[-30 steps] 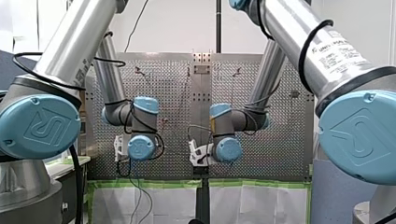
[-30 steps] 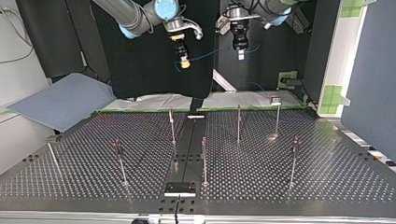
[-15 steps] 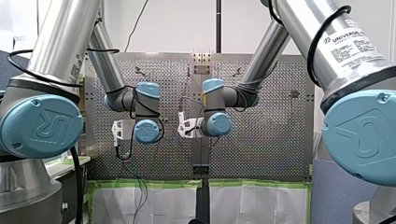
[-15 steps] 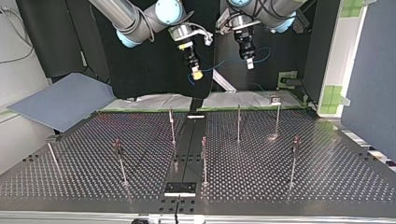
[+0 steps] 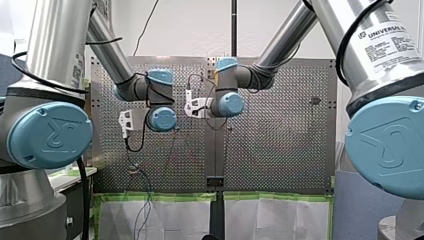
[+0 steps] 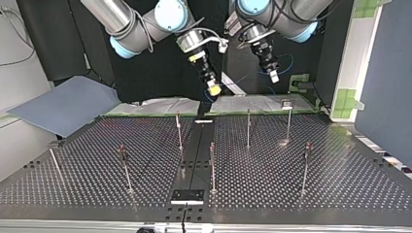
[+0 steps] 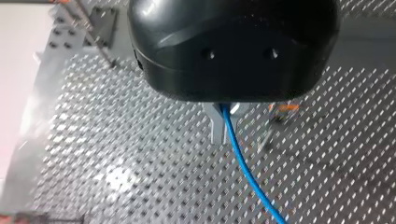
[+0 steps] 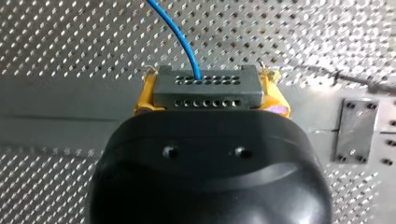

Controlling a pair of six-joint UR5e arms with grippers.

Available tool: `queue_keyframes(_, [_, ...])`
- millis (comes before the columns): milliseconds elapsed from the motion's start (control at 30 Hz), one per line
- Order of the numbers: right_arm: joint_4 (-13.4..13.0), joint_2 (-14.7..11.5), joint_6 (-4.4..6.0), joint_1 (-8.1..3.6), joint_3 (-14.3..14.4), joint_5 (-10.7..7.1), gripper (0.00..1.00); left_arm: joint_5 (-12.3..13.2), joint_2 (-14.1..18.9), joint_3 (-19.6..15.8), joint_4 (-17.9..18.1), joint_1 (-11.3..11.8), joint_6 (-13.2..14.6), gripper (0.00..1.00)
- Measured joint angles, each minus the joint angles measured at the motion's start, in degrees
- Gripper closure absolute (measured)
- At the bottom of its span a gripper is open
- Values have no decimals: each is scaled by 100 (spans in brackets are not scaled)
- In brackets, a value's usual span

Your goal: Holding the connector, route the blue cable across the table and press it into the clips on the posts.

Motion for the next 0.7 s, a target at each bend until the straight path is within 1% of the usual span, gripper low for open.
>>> queue_keyframes(67, [117, -2, 63, 7, -115, -88, 100, -93, 93, 26, -96, 29, -8, 100])
queue_keyframes(133, [209, 0, 103, 15, -208, -138, 100, -194, 195, 69, -195, 64, -19, 100])
queue_keyframes(200, [309, 3, 127, 20, -308, -162, 100, -250, 300, 125, -302, 103, -41, 100])
queue_keyframes(267, [414, 5, 138, 21, -413, -168, 100, -237, 391, 172, -392, 135, -67, 100])
queue_keyframes(367, [571, 10, 146, 14, -571, -170, 100, -140, 540, 241, -540, 198, -101, 100])
queue_keyframes(500, [787, 19, 170, -5, -792, -178, 100, 72, 767, 335, -769, 303, -111, 100])
queue_keyframes(700, [1035, 68, 254, 12, -1139, -226, 100, 436, 1134, 458, -1136, 442, -56, 100])
